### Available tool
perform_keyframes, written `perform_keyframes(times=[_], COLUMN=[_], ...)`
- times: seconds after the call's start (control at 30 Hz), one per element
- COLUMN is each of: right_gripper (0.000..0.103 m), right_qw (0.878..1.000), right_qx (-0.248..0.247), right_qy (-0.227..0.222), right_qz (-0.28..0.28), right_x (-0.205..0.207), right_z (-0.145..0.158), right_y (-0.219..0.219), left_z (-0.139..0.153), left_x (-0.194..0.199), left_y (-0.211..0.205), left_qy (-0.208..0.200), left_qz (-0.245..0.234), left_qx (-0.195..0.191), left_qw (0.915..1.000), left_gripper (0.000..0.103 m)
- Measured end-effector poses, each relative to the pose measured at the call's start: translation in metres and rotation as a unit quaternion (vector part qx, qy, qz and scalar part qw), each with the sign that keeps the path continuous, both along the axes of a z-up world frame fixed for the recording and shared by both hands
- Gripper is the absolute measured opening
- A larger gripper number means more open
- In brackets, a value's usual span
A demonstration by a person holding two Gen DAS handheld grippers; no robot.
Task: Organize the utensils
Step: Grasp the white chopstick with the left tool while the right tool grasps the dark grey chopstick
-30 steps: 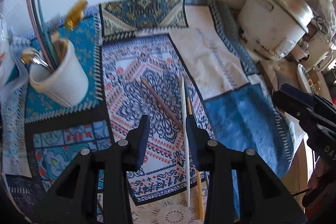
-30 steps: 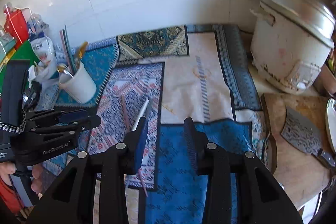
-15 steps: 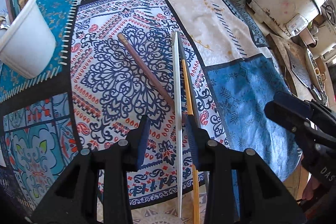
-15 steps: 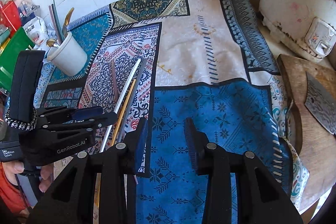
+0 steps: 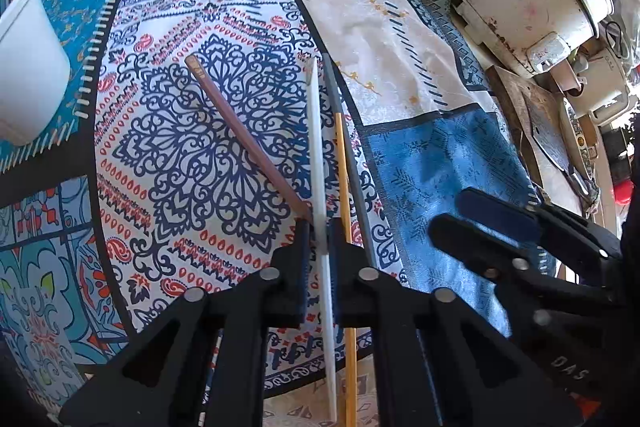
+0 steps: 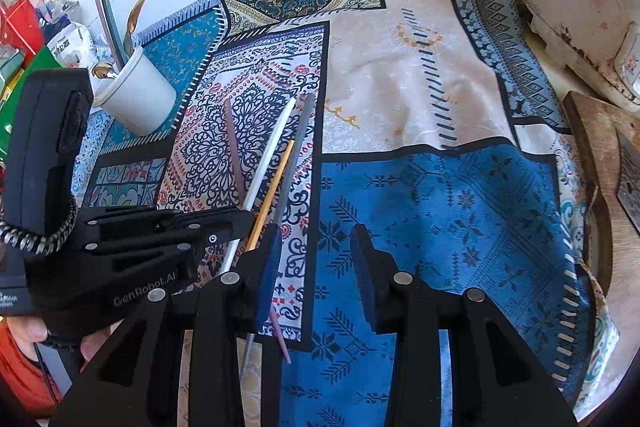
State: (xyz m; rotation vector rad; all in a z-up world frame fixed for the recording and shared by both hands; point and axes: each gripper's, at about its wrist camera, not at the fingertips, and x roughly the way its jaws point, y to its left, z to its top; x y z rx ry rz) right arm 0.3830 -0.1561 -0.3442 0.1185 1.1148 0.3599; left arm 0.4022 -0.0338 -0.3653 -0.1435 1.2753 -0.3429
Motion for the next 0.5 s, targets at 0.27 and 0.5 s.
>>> perform_keyframes(times=[0.27,0.5], right_gripper=[0.029,0.018], right_qw=[0.999,0.999], right_qx=[0.003,-0.002], right_qy=[0.040,0.041], right_qz=[0.003,-0.001], right_x=[0.016,0.029], right_z=[-0.023,-0.025], right_y=[0.019,0.028], left_z=[0.007,0.009], left_x=[-0.005,-0.008], left_y=[0.008,0.017], left_qy=[-0.019,-0.030], left_qz=[-0.008,-0.019], left_qx=[0.025,0.051], left_qw=[0.9995,0.9981], left_gripper=[0.004,0.004])
